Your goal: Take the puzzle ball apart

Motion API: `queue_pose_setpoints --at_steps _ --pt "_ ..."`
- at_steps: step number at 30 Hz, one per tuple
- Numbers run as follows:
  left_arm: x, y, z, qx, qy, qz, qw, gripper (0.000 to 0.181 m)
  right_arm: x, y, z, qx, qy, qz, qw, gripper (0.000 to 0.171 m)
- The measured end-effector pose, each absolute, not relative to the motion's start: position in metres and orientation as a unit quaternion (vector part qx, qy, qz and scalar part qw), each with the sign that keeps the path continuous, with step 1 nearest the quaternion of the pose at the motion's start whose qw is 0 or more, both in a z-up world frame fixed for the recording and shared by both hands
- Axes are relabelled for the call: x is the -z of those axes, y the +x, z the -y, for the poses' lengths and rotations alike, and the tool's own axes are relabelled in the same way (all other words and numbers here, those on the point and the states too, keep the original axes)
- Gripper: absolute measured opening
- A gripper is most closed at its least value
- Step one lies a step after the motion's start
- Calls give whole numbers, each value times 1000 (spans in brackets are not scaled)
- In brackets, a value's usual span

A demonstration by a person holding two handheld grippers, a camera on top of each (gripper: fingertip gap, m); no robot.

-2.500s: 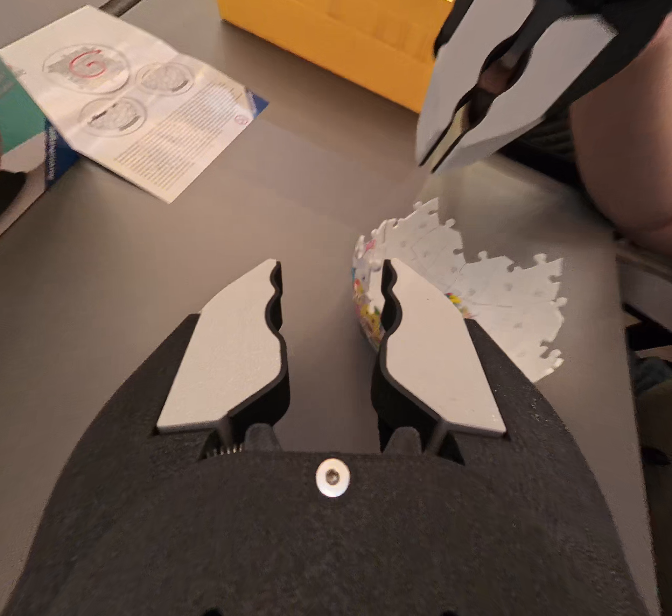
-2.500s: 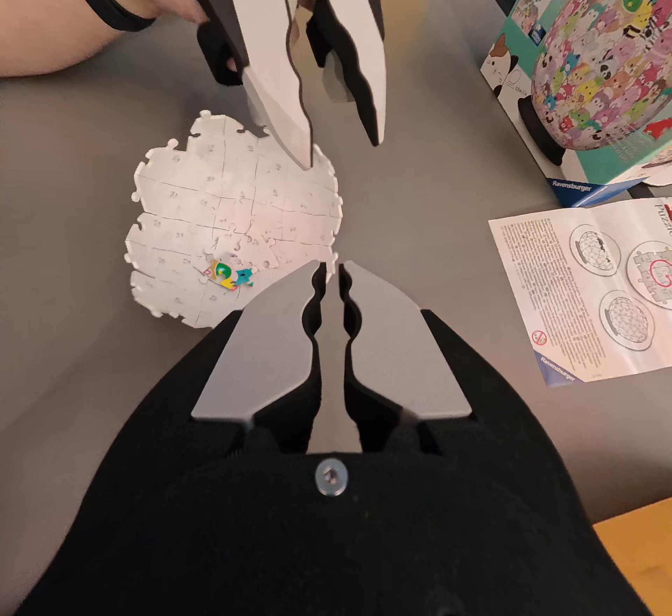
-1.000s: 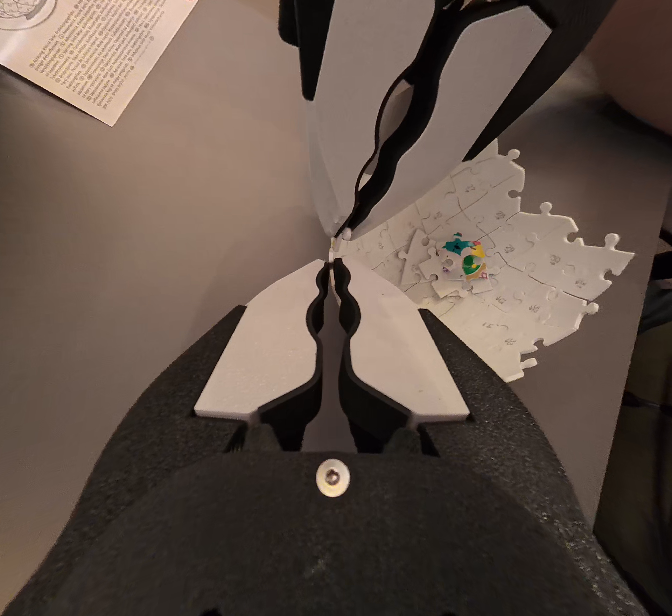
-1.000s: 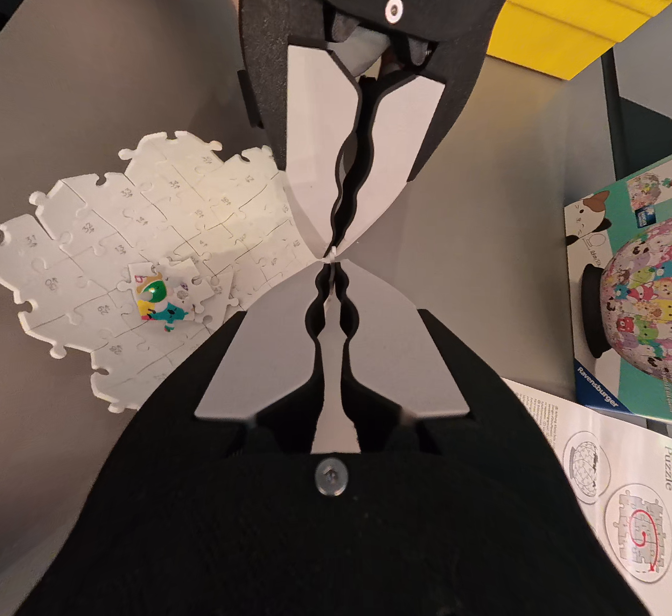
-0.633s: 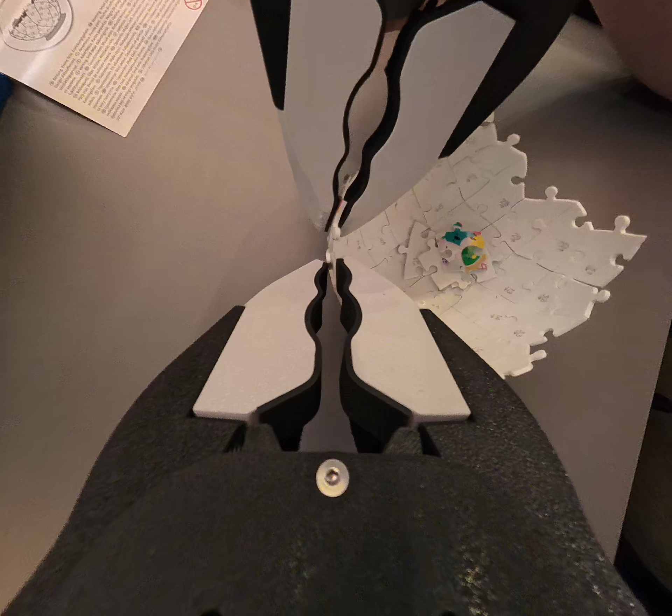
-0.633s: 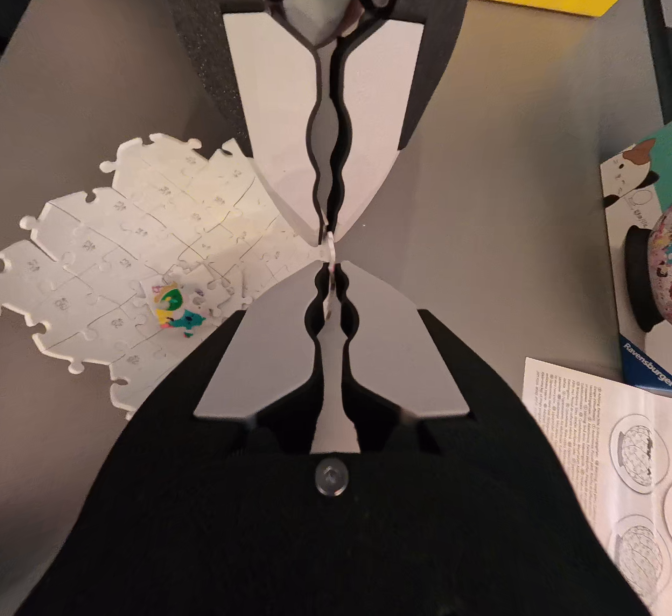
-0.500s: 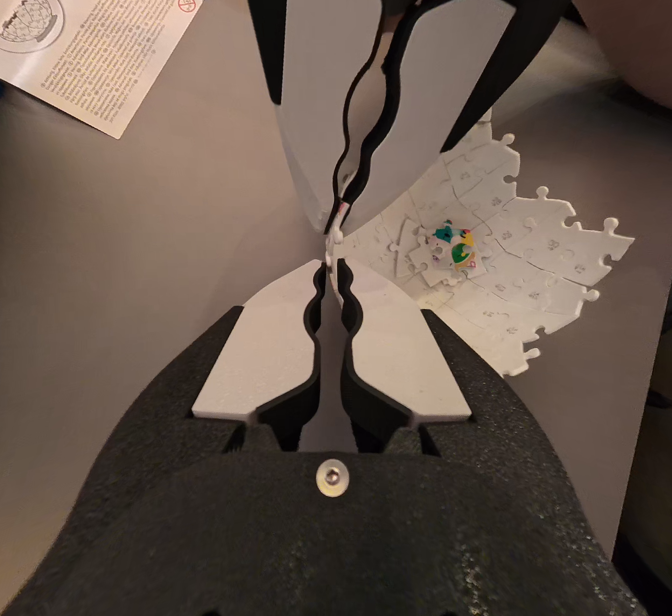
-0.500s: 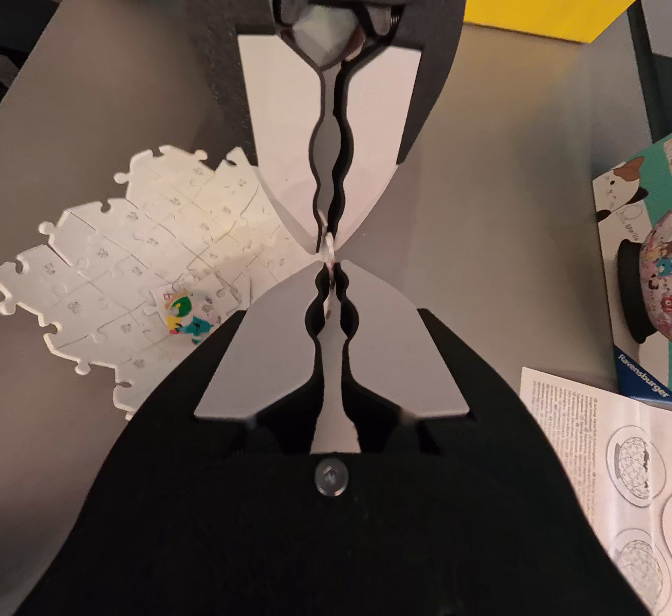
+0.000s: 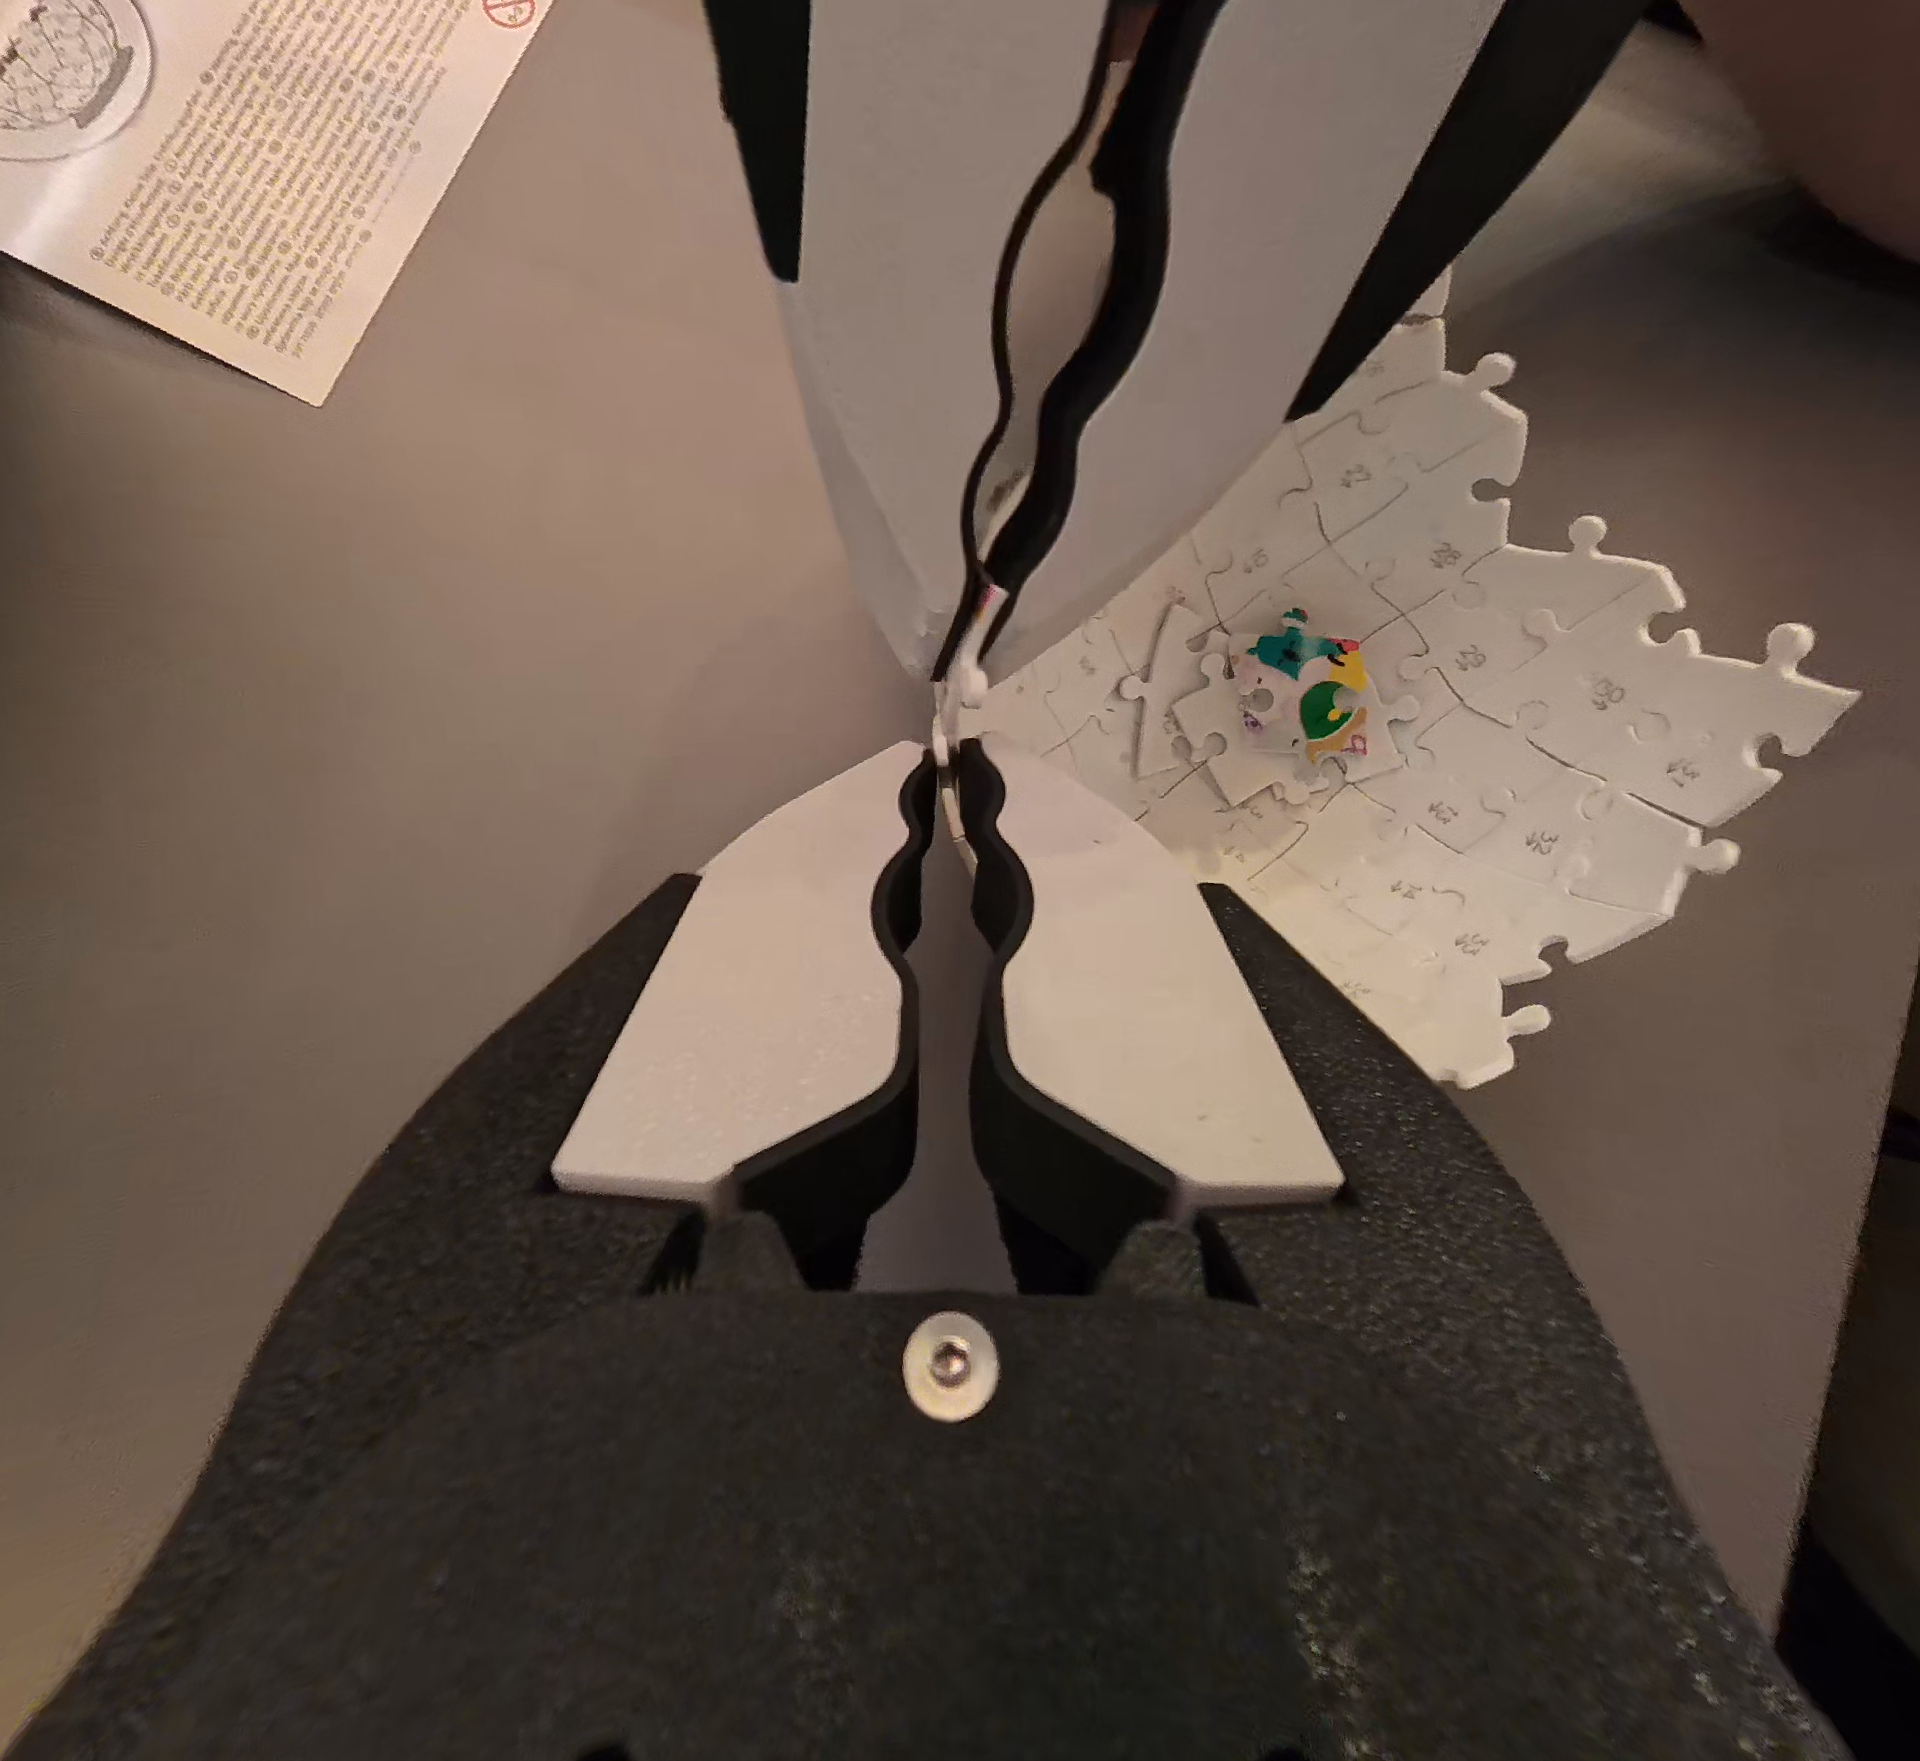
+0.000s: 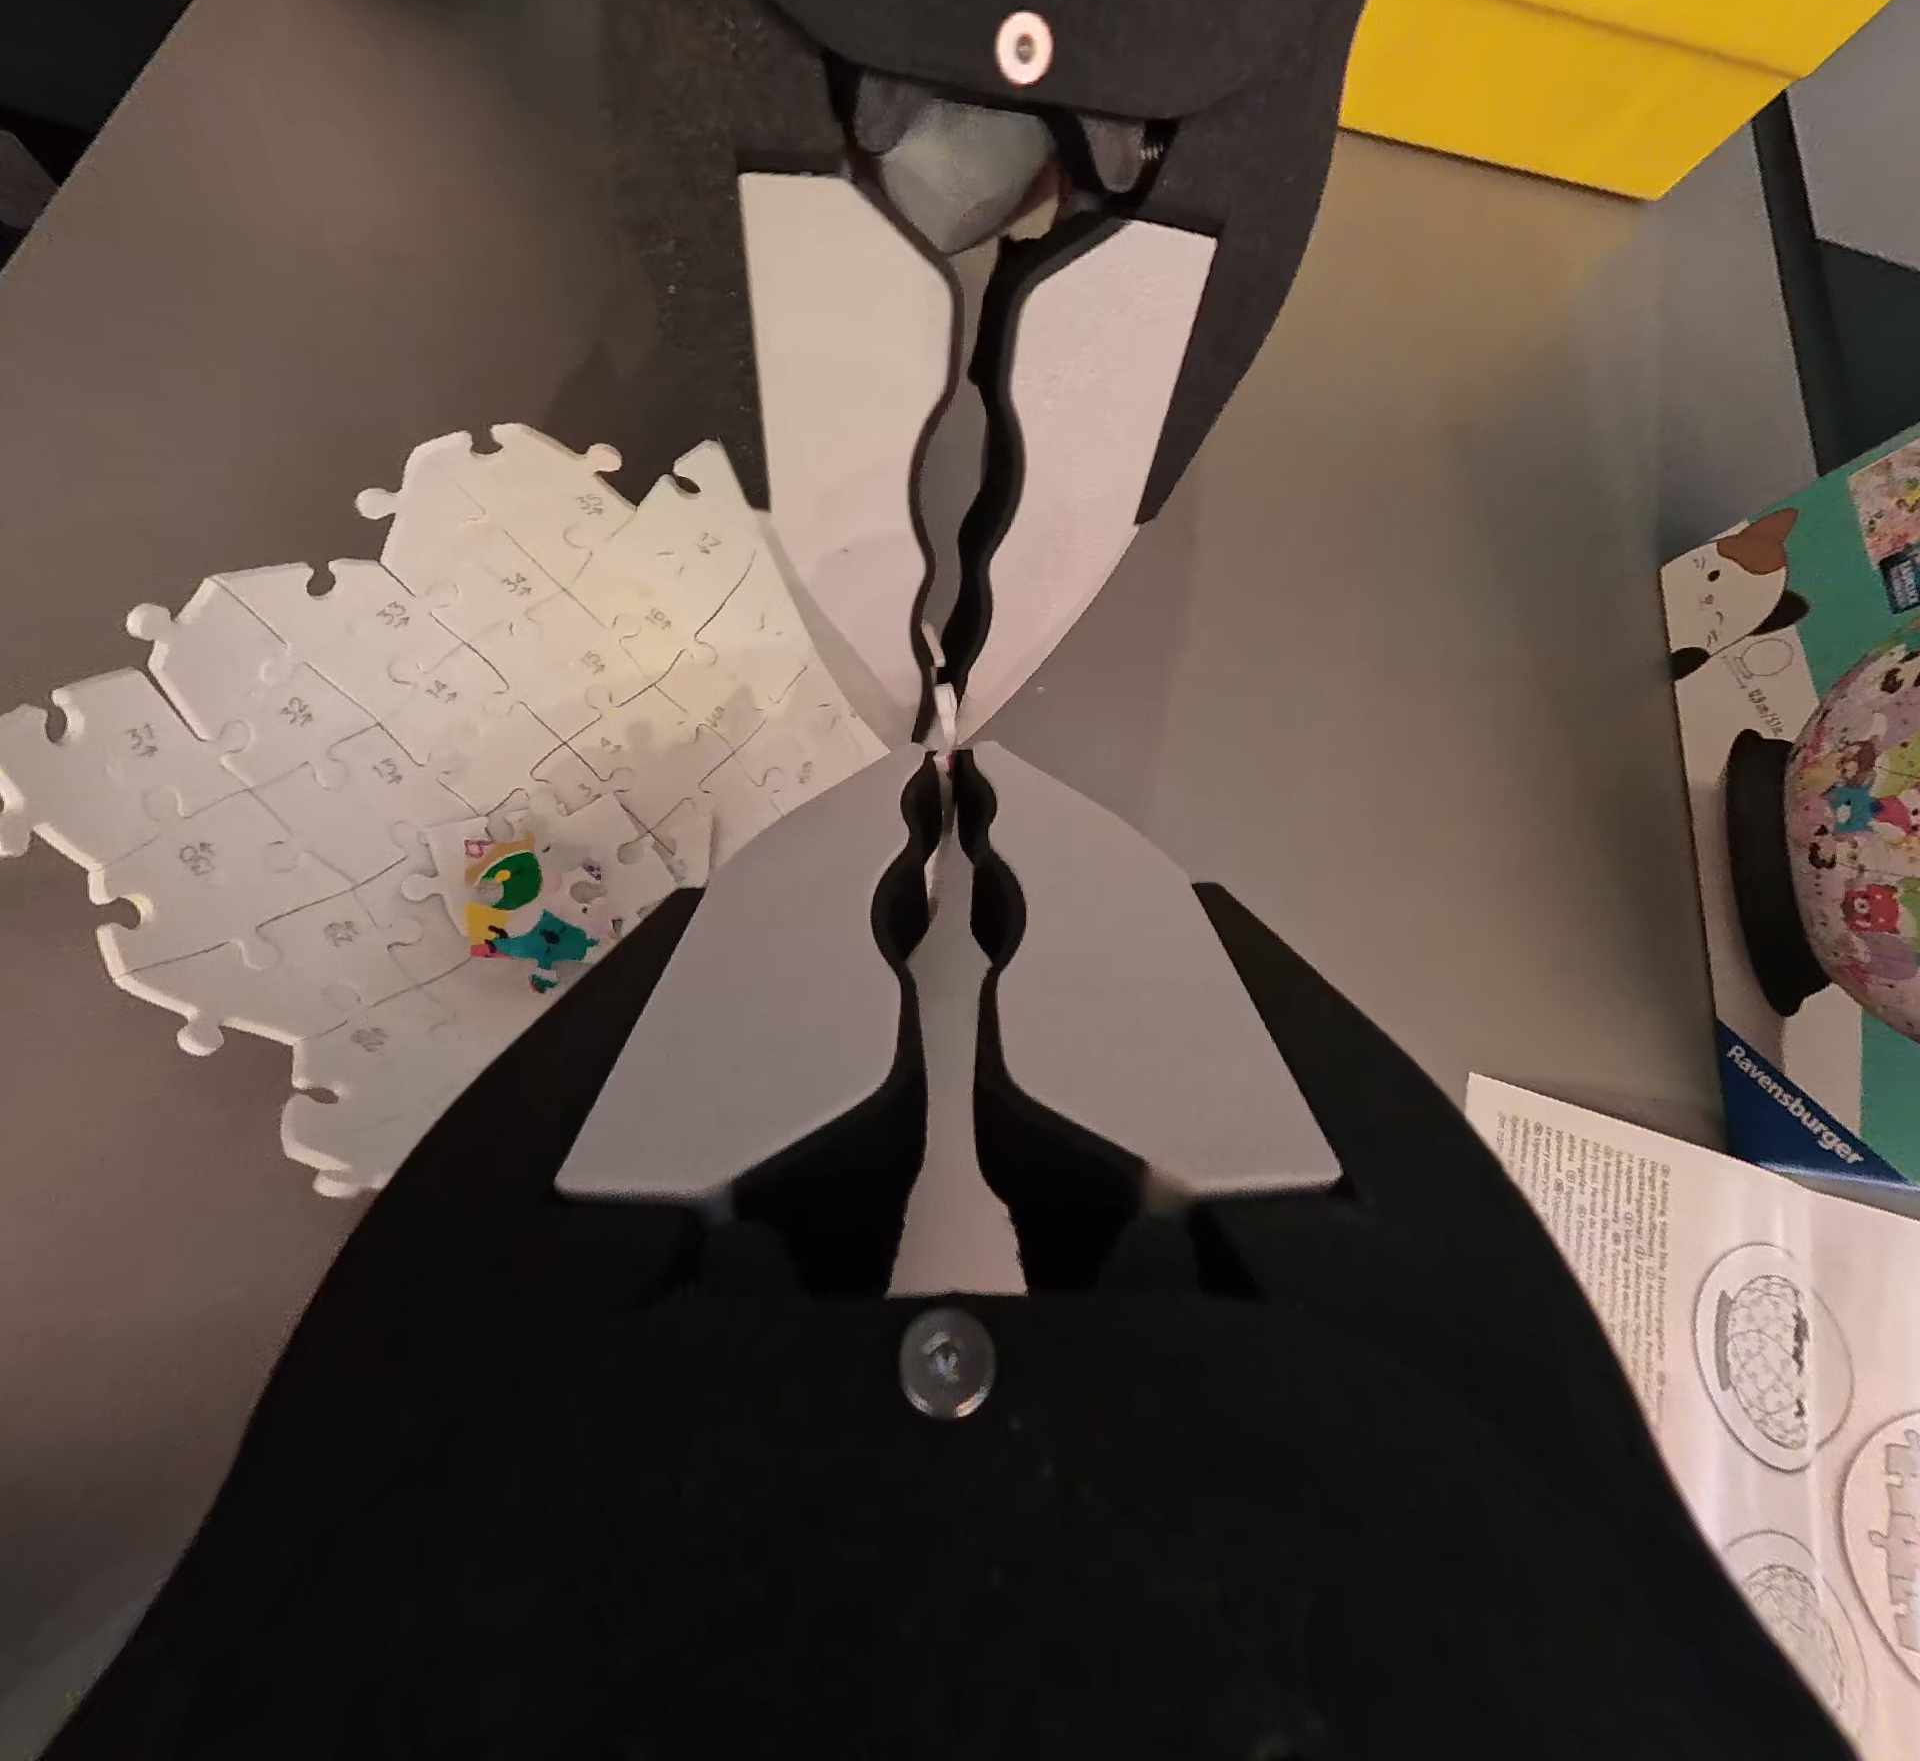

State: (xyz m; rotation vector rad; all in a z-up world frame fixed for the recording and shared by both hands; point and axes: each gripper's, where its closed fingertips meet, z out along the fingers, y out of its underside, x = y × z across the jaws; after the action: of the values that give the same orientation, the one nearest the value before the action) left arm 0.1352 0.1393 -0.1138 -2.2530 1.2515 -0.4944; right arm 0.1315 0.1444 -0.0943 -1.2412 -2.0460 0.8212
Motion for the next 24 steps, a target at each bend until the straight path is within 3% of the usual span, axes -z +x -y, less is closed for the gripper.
queue_pose_setpoints --at_steps 18,21,24 --pt "114 131 -139 156 -828 -474 256 5 90 132 -144 -343 -465 755 309 6" --pt "112 127 -139 143 -827 -480 256 19 87 138 -147 -360 -475 744 302 9" --pt "98 131 -134 195 -821 -469 262 19 88 146 -148 -356 -490 744 281 11"
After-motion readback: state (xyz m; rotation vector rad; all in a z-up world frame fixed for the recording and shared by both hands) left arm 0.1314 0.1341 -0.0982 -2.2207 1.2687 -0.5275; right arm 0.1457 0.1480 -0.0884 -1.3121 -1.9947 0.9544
